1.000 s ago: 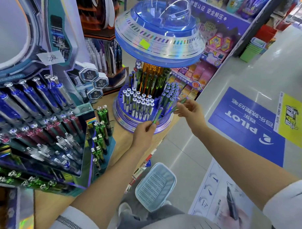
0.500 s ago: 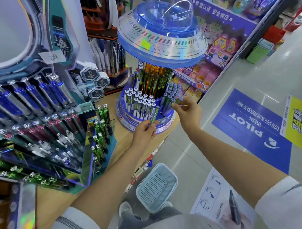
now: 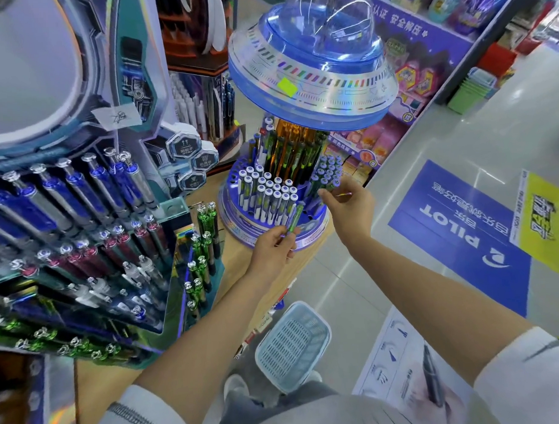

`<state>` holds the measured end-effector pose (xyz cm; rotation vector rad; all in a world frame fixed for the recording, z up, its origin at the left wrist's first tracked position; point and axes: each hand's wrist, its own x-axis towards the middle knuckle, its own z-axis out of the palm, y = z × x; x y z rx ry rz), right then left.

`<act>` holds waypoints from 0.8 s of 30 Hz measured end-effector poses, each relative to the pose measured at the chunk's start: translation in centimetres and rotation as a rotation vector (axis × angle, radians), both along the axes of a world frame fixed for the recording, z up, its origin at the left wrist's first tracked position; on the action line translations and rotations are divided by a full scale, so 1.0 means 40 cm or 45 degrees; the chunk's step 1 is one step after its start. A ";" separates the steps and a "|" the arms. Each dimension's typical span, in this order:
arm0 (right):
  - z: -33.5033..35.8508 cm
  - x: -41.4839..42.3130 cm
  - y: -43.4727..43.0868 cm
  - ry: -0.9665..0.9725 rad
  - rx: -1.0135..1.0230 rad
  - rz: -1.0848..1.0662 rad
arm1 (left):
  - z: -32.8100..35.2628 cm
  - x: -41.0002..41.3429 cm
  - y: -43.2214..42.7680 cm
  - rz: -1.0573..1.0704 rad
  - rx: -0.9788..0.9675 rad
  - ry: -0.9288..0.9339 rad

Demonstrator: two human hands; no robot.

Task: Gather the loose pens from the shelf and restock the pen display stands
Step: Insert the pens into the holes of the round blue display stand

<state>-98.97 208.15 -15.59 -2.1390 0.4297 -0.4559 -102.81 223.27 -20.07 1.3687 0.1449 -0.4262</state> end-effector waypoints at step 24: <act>-0.037 0.022 -0.084 -0.010 0.240 0.367 | 0.016 -0.019 -0.064 0.149 -0.013 -0.308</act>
